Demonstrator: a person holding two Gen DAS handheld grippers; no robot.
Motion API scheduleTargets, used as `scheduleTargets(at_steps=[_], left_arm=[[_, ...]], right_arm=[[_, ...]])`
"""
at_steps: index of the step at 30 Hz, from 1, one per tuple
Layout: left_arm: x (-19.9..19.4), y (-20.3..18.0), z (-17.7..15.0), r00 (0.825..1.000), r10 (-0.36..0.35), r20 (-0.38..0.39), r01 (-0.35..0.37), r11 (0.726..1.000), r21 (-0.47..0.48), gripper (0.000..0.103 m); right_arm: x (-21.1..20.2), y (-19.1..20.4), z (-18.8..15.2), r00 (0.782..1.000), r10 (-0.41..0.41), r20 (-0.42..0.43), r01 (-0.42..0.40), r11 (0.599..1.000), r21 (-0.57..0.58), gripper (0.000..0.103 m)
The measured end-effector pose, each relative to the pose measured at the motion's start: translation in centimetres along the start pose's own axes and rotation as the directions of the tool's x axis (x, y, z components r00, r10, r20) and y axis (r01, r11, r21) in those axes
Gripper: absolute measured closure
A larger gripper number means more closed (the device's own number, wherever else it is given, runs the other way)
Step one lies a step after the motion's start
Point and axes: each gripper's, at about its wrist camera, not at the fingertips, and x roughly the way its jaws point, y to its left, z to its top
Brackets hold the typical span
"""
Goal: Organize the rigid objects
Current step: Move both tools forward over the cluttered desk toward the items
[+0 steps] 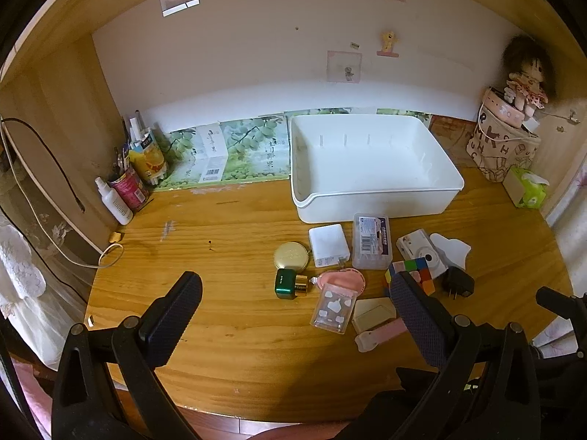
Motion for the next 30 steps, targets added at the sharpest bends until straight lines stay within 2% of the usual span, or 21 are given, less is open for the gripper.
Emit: scheduleTargets(at_steps=[7, 14, 20, 23, 30], left_arm=[[0.2, 0.8, 0.1, 0.999, -0.040, 0.006, 0.040, 0.999, 0.024, 0.001], [0.9, 1.2, -0.3, 0.997, -0.080, -0.022, 0.082, 0.994, 0.071, 0.001], [2.3, 0.7, -1.5, 0.988, -0.124, -0.096, 0.135, 0.984, 0.115, 0.001], [3.2, 0.2, -2.1, 0.977, -0.145, -0.158, 0.166, 0.977, 0.130, 0.001], [4.4, -0.8, -3.0, 0.953, -0.177, -0.246, 0.217, 0.966, 0.144, 0.001]], right_arm=[[0.4, 0.6, -0.4, 1.000, -0.011, -0.012, 0.011, 0.999, 0.030, 0.000], [1.2, 1.3, -1.6, 0.999, -0.019, -0.043, 0.022, 0.996, 0.087, 0.000], [2.4, 1.2, -3.0, 0.995, -0.016, -0.095, 0.029, 0.989, 0.147, 0.000], [3.0, 0.5, -3.8, 0.991, -0.020, -0.129, 0.045, 0.980, 0.194, 0.000], [3.7, -1.5, -5.5, 0.982, -0.035, -0.188, 0.089, 0.954, 0.286, 0.000]])
